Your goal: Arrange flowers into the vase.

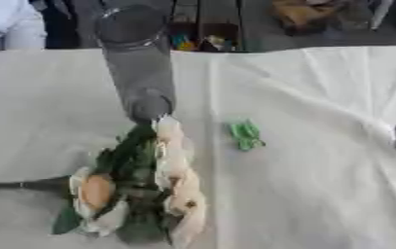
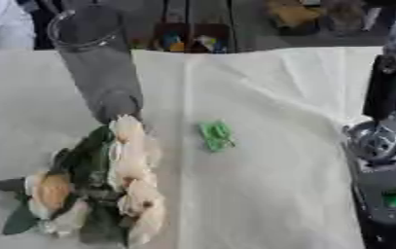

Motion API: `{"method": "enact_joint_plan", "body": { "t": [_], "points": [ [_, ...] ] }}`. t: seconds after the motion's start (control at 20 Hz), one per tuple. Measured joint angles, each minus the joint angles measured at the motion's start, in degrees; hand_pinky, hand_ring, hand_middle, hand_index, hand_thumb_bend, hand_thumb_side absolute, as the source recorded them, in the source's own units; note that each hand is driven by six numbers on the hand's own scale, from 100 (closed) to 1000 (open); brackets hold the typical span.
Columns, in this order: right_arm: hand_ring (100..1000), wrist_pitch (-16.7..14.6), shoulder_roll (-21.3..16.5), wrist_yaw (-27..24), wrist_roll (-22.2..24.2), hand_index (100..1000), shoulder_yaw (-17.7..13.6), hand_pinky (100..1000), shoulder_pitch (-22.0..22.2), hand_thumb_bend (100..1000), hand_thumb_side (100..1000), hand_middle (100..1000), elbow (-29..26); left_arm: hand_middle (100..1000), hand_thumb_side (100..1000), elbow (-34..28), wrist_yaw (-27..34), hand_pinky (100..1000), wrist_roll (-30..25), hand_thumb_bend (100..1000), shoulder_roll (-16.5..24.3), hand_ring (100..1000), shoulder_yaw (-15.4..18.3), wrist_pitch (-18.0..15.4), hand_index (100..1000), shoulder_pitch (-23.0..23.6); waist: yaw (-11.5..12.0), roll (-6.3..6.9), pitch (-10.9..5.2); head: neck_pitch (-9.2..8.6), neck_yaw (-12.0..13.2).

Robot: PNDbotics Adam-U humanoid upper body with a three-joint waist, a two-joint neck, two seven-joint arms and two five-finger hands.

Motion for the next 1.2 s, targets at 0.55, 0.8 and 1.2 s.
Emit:
{"method": "enact_joint_plan", "body": {
  "t": [0.55, 0.8, 1.2],
  "points": [
    [568, 0.02, -0.01, -0.17, 0.79, 750, 0.53, 554, 0.0, 100, 975, 557, 0.0, 1000, 1000, 4.47, 1.94, 1000, -11.23, 470, 3.39, 1000, -5.34, 2.76, 1000, -1.63, -0.59, 0.16, 0.0, -0.5, 0.7],
    [568, 0.0, -0.01, -0.37, 1.06, 750, 0.72, 555, 0.0, 100, 975, 557, 0.0, 1000, 1000, 5.75, 2.54, 1000, -14.16, 549, 4.17, 1000, -7.52, 2.38, 1000, -2.81, -0.87, 0.32, 0.0, -0.51, 0.97],
    [567, 0.03, -0.1, -0.63, 1.57, 749, 1.07, 558, -0.02, 100, 975, 554, 0.0, 1000, 966, 6.47, 1.54, 960, -15.93, 549, 4.71, 1000, -9.93, -0.33, 1000, -3.15, -1.16, 0.23, 0.07, -0.58, 1.45]
  ]
}}
